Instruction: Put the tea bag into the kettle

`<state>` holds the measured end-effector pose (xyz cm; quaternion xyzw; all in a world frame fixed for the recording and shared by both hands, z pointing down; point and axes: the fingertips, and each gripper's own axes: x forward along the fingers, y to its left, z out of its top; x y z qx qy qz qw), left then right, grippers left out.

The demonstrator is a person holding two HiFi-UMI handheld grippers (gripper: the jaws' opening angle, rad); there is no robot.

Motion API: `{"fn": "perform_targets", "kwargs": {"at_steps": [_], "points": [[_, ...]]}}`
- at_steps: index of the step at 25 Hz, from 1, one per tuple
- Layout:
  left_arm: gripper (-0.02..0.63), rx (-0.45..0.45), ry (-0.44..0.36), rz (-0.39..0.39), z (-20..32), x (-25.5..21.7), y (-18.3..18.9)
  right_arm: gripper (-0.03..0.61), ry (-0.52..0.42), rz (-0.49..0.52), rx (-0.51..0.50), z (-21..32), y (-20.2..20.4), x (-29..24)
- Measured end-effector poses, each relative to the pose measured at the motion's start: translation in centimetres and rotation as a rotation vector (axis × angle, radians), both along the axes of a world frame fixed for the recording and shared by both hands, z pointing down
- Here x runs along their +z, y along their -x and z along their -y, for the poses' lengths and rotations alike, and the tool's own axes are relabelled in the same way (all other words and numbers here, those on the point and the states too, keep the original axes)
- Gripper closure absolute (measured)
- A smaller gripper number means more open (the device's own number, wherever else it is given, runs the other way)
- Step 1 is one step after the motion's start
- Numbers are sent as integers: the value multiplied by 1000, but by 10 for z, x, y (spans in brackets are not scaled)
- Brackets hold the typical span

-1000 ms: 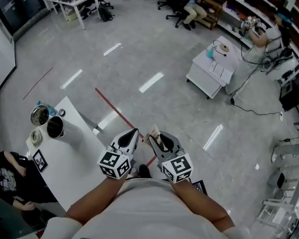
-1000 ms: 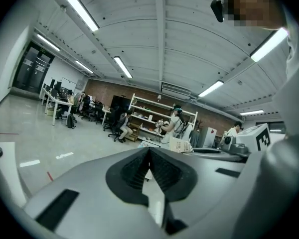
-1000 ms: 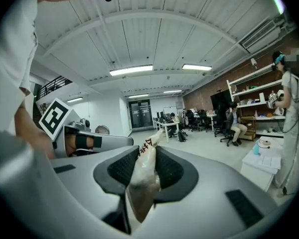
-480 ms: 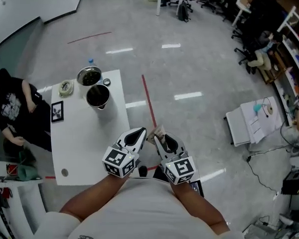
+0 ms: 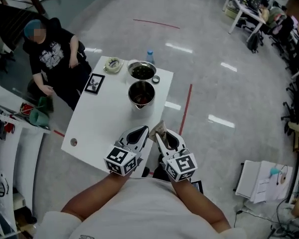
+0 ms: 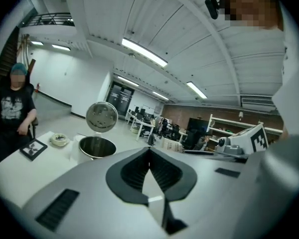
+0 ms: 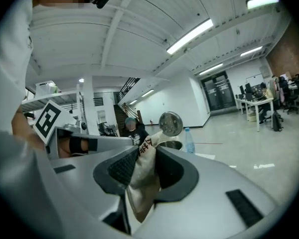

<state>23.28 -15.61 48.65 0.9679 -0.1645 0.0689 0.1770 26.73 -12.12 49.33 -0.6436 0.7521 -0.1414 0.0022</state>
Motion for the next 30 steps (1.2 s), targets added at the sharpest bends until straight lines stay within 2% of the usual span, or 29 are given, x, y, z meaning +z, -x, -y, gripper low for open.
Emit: {"fn": "perform_targets", "kwargs": {"at_steps": [4,14,20,30], "points": [[603,-141,-15,15,24,0,0,471,6,-2,-148,31,-2,3],[603,-384,-39,46,75,8,1,471,48,8,-353,88,-10,21],[603,-460,-14,58,90,18,3,471,40,-18,-413,118,-18,19],[603,-531,-8,64,134,30,-7,470,37,-88,-454,189,-27,21]]}}
